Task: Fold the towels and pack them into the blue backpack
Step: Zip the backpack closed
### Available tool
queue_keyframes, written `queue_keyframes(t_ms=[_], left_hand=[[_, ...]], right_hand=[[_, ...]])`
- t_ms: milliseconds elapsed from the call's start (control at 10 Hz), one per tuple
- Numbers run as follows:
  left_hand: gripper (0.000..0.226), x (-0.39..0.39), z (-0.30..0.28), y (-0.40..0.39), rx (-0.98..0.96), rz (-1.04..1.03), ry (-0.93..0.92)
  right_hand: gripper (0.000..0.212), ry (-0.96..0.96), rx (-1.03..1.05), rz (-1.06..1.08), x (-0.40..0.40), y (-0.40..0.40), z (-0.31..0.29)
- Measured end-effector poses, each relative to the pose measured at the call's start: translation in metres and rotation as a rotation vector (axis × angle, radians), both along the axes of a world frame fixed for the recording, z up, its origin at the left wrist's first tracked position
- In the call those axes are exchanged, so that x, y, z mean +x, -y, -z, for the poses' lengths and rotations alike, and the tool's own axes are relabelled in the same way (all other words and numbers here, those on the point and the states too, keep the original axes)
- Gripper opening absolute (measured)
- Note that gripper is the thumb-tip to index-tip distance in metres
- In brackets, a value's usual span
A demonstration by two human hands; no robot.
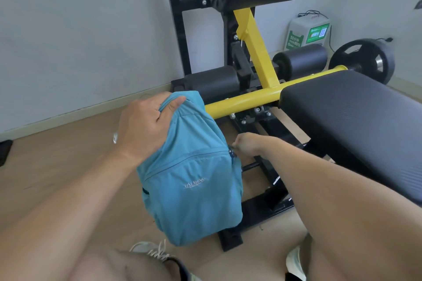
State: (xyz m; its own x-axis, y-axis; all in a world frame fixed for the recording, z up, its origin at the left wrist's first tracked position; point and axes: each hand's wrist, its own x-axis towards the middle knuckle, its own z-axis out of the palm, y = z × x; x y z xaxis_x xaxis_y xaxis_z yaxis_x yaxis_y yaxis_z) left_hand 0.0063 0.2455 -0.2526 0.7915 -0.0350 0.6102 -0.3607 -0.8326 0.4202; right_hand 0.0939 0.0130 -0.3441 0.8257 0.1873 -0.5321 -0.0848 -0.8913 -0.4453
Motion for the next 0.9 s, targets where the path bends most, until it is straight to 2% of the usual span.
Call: queue_keyframes(t_ms=[100,200,300,400,500,600,700,800,900], left_hand=[[0.039,-0.004,0.002,-0.016,-0.020,0.054,-0.065],[0.048,-0.005,0.012,-0.029,-0.018,0.081,-0.156],[0.050,-0.007,0.023,-0.046,-0.069,0.071,-0.233],[0.020,-0.009,0.023,-0.055,-0.188,0.006,-0.232],[0.032,-0.008,0.025,-0.065,-0.249,-0.063,-0.242],[0.034,-0.009,0.023,-0.075,-0.286,-0.152,-0.246],[0.037,-0.008,0.018,-0.089,-0.198,-0.257,-0.334],[0.040,-0.006,0.021,-0.109,-0.020,-0.377,-0.493],[0.032,-0.003,0.029,-0.122,0.007,-0.372,-0.515]], right_hand=[[0.051,-0.011,0.362,0.094,0.004,-0.013,-0.009],[0.061,-0.263,0.789,-0.032,0.000,-0.029,-0.024],[0.060,-0.346,0.800,-0.236,-0.012,-0.053,-0.030],[0.053,-0.138,0.743,-0.221,-0.027,-0.080,-0.027],[0.036,0.106,0.711,-0.155,-0.037,-0.109,-0.016],[0.026,0.186,0.726,-0.116,-0.042,-0.130,-0.007],[0.017,0.153,0.758,-0.036,-0.038,-0.143,0.001],[0.025,0.136,0.763,0.064,-0.032,-0.156,0.008],[0.022,0.200,0.726,0.139,-0.026,-0.168,0.010]])
